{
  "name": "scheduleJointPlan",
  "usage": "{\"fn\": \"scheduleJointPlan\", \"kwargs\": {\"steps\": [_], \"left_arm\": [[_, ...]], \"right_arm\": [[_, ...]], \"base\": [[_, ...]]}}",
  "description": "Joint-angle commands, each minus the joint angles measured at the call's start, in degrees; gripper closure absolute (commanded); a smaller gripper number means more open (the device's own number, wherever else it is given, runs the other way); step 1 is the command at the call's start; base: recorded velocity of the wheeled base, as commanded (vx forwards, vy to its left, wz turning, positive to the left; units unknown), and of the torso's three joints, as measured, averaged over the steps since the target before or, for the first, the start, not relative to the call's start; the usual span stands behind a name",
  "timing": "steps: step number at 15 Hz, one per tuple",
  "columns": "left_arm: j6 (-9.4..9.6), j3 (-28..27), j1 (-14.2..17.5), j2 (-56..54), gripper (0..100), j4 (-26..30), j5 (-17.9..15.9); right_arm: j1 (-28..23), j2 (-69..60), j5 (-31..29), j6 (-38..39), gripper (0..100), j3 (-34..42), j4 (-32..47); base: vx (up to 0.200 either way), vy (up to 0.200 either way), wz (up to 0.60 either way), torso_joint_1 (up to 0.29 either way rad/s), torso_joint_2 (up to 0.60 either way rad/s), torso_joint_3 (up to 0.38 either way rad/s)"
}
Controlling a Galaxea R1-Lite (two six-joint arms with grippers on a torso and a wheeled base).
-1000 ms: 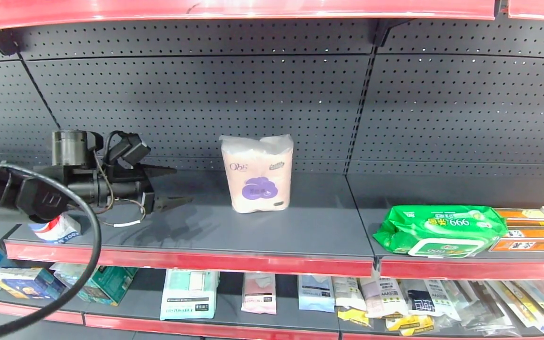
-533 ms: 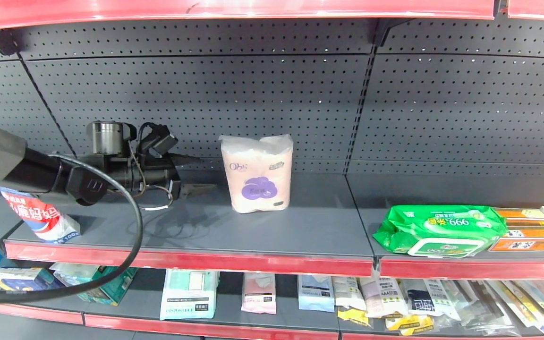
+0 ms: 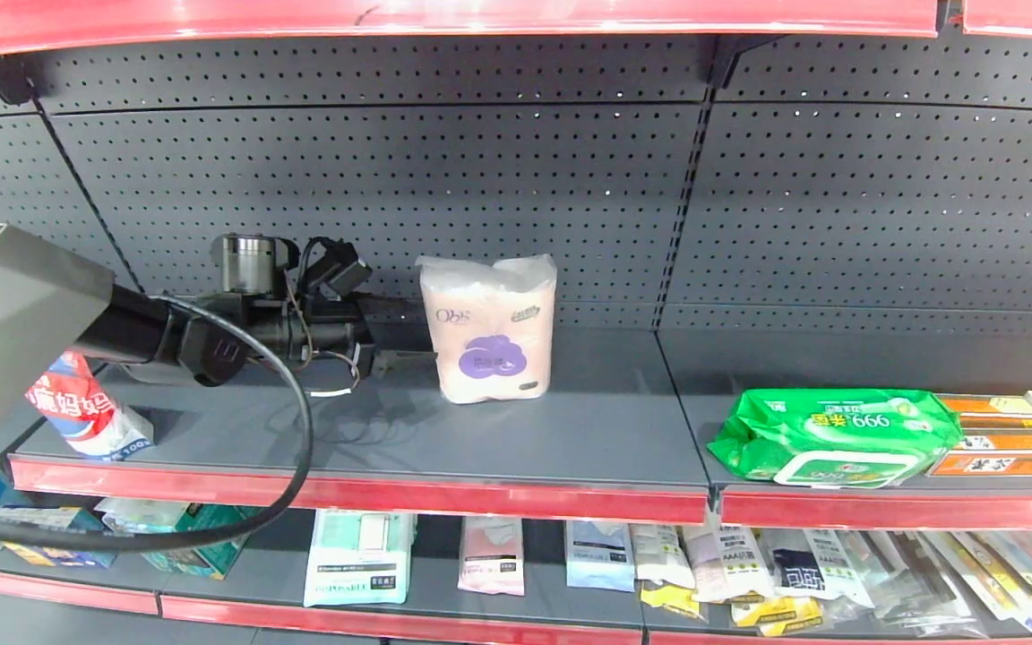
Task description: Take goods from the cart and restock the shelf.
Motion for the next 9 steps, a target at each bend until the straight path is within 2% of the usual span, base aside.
{"fn": "scheduleJointPlan", "kwargs": {"steps": [1, 7, 9], "left_arm": [[-0.03, -1.93, -0.60, 2.02, 0, 0.03, 0.02], [-0.56, -8.96, -2.45, 7.03, 0, 0.03, 0.11], [-2.05, -10.10, -3.68, 7.56, 0, 0.03, 0.11]], "right_arm": [[0.01, 0.19, 0.04, -0.01, 100, 0.13, 0.01], [0.01, 0.11, 0.04, -0.81, 100, 1.01, 0.01], [0.01, 0.19, 0.13, -0.81, 100, 1.19, 0.01]], "base": [[0.000, 0.000, 0.00, 0.000, 0.00, 0.000], [0.000, 0.000, 0.00, 0.000, 0.00, 0.000], [0.000, 0.000, 0.00, 0.000, 0.00, 0.000]]}}
